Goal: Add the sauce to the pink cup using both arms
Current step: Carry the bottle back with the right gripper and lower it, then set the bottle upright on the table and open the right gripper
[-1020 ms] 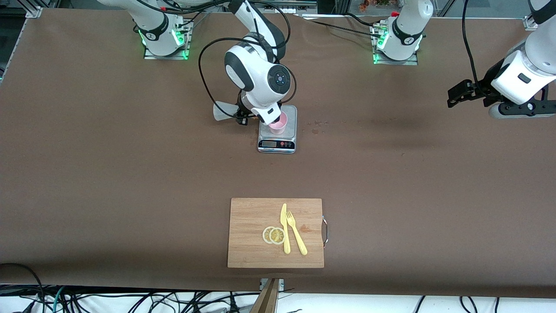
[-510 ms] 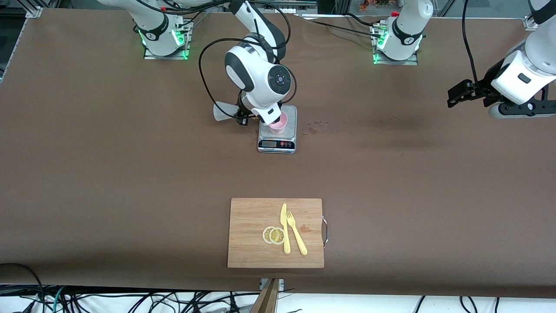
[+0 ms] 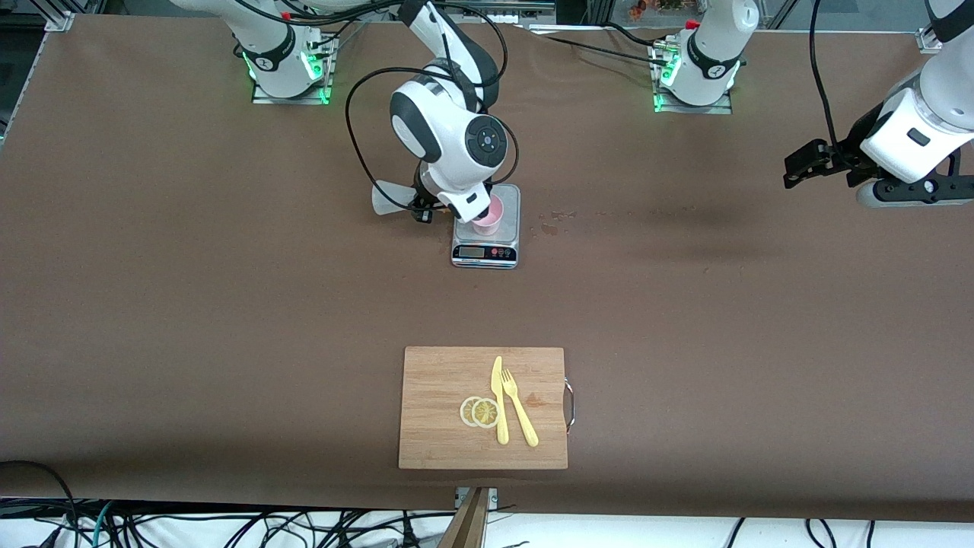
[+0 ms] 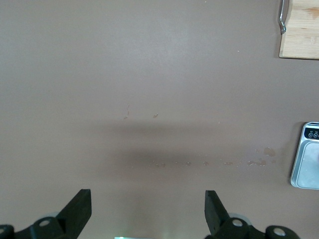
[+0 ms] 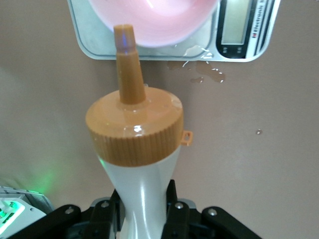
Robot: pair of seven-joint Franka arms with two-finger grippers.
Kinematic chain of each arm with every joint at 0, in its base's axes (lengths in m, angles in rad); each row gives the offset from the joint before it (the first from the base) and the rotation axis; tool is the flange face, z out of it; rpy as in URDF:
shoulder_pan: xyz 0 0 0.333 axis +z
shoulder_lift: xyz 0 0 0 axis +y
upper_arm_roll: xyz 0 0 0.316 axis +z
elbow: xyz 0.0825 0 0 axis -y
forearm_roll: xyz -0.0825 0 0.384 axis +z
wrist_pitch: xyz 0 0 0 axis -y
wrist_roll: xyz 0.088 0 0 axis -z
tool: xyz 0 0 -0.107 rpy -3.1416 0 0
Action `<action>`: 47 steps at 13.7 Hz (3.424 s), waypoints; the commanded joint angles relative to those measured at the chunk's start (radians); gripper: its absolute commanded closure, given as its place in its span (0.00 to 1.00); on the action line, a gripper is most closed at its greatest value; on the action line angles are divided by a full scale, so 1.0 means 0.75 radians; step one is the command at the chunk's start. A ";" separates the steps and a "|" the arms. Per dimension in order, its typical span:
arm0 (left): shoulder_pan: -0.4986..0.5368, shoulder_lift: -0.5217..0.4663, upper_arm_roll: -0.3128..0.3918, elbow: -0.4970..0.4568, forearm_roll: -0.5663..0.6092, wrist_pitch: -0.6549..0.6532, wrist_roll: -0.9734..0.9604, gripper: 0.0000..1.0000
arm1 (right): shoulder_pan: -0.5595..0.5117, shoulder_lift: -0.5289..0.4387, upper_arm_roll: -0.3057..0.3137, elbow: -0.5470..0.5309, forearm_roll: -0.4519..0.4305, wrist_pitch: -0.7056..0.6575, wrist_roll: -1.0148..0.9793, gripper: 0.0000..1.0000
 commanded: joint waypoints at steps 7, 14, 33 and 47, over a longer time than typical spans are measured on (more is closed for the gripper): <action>0.013 0.001 -0.008 0.017 -0.025 -0.018 0.025 0.00 | -0.316 -0.245 0.013 -0.071 0.222 -0.045 -0.297 0.80; 0.013 -0.001 -0.008 0.017 -0.025 -0.018 0.027 0.00 | -0.725 -0.334 0.019 -0.084 0.449 -0.053 -0.827 0.80; 0.013 0.001 -0.008 0.017 -0.025 -0.018 0.025 0.00 | -1.404 0.114 0.015 -0.084 1.122 -0.204 -1.985 0.79; 0.013 -0.001 -0.010 0.017 -0.025 -0.020 0.023 0.00 | -1.451 0.292 0.013 -0.080 1.276 -0.192 -2.155 0.54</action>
